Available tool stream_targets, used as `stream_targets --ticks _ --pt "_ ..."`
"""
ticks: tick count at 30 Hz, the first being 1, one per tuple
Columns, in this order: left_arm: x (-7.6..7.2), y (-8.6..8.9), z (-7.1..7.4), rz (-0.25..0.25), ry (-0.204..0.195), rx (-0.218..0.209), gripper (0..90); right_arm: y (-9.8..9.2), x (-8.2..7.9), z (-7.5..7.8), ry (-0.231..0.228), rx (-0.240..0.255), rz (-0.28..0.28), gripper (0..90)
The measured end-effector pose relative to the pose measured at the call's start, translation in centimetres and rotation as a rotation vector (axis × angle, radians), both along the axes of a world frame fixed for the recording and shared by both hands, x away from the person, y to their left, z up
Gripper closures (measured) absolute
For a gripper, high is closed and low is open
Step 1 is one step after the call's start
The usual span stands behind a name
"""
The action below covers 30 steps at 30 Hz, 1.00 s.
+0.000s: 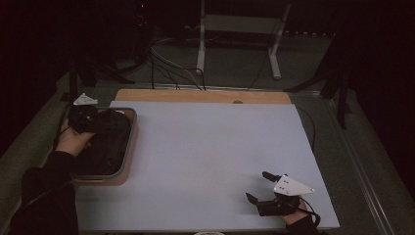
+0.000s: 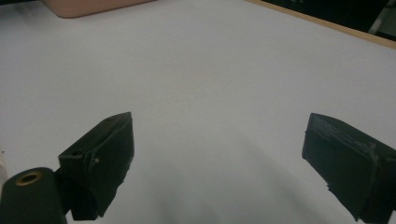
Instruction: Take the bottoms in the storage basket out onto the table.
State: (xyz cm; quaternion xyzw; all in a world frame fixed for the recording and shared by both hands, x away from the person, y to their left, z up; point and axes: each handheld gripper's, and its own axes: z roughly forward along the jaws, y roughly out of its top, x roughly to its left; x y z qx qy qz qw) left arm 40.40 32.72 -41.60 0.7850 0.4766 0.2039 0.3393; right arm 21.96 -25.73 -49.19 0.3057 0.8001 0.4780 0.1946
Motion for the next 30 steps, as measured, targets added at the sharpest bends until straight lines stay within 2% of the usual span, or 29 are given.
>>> stream_targets --ticks 2,4,6,8,10,13,18,24,28,30 --pt "0.2 -0.1 -0.6 0.002 0.013 0.05 0.2 0.0 0.0 0.0 0.001 -0.001 0.001 9.3" --pt "0.3 -0.2 -1.3 0.002 0.037 0.078 0.2 0.0 0.0 0.0 0.003 0.001 0.002 9.3" --pt "0.5 -0.4 -1.9 0.015 0.058 0.094 0.2 0.0 0.0 0.0 0.004 -0.001 0.001 9.3" --pt "0.8 -0.4 -2.6 0.02 0.1 0.096 0.2 0.0 0.0 -0.1 0.005 0.001 0.003 9.3" --pt "0.9 -0.5 -3.1 0.023 0.117 0.097 0.2 0.0 0.0 -0.1 0.007 -0.002 0.003 9.3" --pt "1.0 -0.8 -3.6 0.021 0.129 0.084 0.2 0.0 0.0 -0.1 0.011 0.0 0.004 9.3" --pt "1.1 -1.2 -4.2 0.017 0.146 0.091 0.2 0.1 0.1 -0.2 0.013 0.003 0.009 9.3" --pt "1.2 -1.6 -4.8 0.016 0.137 0.103 0.2 0.2 0.1 -0.3 0.018 -0.009 0.011 9.3" --pt "1.1 -1.8 -5.0 0.011 0.133 0.119 0.4 0.2 0.1 -0.3 0.016 -0.009 0.012 9.3" --pt "1.1 -2.1 -5.3 0.028 0.136 0.16 2.1 0.2 0.2 -0.3 0.016 -0.01 0.01 9.3"
